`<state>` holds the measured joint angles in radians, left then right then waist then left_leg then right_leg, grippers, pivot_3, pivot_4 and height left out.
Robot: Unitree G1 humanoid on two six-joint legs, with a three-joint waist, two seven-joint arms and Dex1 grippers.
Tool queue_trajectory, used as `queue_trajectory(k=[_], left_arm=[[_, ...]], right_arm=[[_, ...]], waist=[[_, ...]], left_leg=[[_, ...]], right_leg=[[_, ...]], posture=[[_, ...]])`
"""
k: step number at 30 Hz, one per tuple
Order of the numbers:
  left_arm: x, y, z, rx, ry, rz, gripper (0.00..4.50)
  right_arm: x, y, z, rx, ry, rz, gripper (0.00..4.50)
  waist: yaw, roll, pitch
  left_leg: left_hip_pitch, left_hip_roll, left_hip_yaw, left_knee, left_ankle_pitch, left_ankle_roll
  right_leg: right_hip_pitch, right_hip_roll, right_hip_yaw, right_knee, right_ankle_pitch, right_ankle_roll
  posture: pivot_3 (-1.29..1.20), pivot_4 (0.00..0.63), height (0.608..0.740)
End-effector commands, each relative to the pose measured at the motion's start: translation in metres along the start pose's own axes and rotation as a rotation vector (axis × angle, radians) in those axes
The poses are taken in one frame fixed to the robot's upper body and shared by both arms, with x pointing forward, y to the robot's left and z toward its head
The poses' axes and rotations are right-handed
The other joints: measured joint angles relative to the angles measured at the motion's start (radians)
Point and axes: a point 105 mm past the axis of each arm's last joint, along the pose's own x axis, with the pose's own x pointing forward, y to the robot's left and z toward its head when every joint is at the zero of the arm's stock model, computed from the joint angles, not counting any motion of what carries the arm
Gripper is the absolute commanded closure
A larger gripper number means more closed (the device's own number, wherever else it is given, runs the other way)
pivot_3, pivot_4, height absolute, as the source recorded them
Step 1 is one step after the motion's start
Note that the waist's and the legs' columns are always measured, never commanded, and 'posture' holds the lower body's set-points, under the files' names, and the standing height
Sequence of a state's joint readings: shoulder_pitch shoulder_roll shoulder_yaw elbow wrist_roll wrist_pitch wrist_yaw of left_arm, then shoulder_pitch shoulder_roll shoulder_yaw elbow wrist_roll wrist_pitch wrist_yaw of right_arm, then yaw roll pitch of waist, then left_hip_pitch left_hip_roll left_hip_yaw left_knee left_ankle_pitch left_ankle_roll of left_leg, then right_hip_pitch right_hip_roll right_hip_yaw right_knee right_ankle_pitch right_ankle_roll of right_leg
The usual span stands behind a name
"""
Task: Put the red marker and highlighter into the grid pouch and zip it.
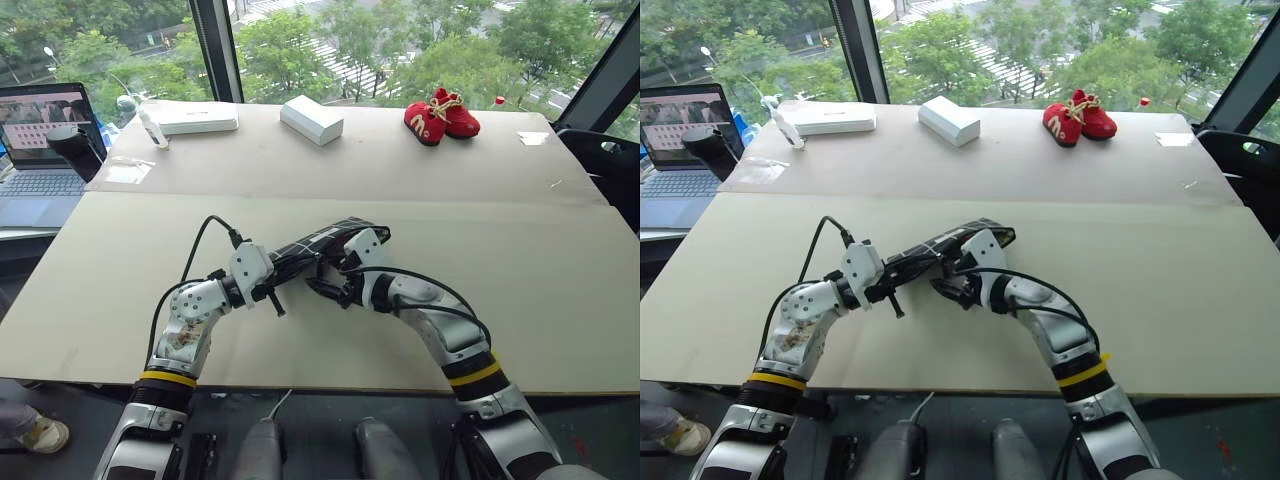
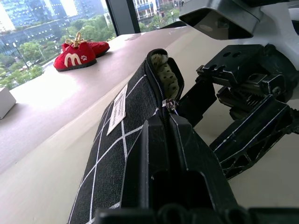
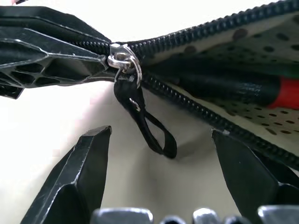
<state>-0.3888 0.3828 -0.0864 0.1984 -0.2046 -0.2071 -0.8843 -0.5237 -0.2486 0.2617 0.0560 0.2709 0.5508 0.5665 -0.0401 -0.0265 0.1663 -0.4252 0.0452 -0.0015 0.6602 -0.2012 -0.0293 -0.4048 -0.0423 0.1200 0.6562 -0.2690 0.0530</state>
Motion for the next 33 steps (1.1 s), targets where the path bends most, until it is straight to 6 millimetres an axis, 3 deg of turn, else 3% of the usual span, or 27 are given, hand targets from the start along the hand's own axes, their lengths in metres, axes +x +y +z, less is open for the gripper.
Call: queue_trajectory(k=[1,3,6,15,28,31,33], left_arm=[[0.002,0.004,0.016,0.03,-0.046,0.009,4.5],[0.003,0.005,0.016,0.03,-0.045,0.01,4.5],[0.005,0.006,0.016,0.032,-0.043,0.008,4.5],[0.007,0.005,0.015,0.031,-0.042,0.004,4.5],[0.006,0.005,0.014,0.026,-0.045,0.013,4.5],[0.004,0.008,0.014,0.028,-0.042,0.021,4.5],[0.003,0.009,0.014,0.029,-0.041,0.025,4.5]], right_arm=[[-0.002,-0.003,0.012,-0.034,-0.047,-0.006,0.71],[-0.002,-0.003,0.01,-0.034,-0.042,-0.008,0.71],[-0.002,-0.006,0.008,-0.037,-0.036,-0.02,1.42],[-0.004,-0.009,0.01,-0.037,-0.047,-0.02,4.45],[-0.026,-0.027,-0.001,0.001,-0.003,-0.056,4.45],[-0.034,-0.015,-0.004,-0.003,0.033,0.032,3.72],[-0.037,-0.014,-0.005,-0.009,0.044,0.031,2.95]], waist=[[0.0,0.0,0.0],[-0.001,0.0,0.0],[-0.002,0.0,0.0],[-0.002,0.0,0.0],[-0.001,0.0,0.0],[-0.002,0.0,0.0],[-0.002,0.0,0.0]], left_leg=[[0.0,0.0,0.0,0.0,0.0,0.0],[0.0,0.0,0.0,0.0,0.0,0.0],[0.0,0.0,0.0,0.0,0.0,0.0],[0.0,0.0,0.0,0.0,0.0,0.0],[0.0,0.0,0.0,0.0,0.0,0.0],[0.0,0.0,0.0,0.0,0.0,0.0],[0.0,0.0,0.0,0.0,0.0,0.0]], right_leg=[[0.0,0.0,0.0,0.0,0.0,0.0],[0.0,0.0,0.0,0.0,0.0,0.0],[0.0,0.0,0.0,0.0,0.0,0.0],[0.0,0.0,0.0,0.0,0.0,0.0],[0.0,0.0,0.0,0.0,0.0,0.0],[0.0,0.0,0.0,0.0,0.0,0.0],[0.0,0.0,0.0,-0.001,0.0,0.0]], posture=[[0.0,0.15,0.729],[0.0,0.15,0.729],[0.0,0.15,0.729],[0.0,0.15,0.729],[0.0,0.15,0.729],[0.0,0.15,0.729],[0.0,0.15,0.729]])
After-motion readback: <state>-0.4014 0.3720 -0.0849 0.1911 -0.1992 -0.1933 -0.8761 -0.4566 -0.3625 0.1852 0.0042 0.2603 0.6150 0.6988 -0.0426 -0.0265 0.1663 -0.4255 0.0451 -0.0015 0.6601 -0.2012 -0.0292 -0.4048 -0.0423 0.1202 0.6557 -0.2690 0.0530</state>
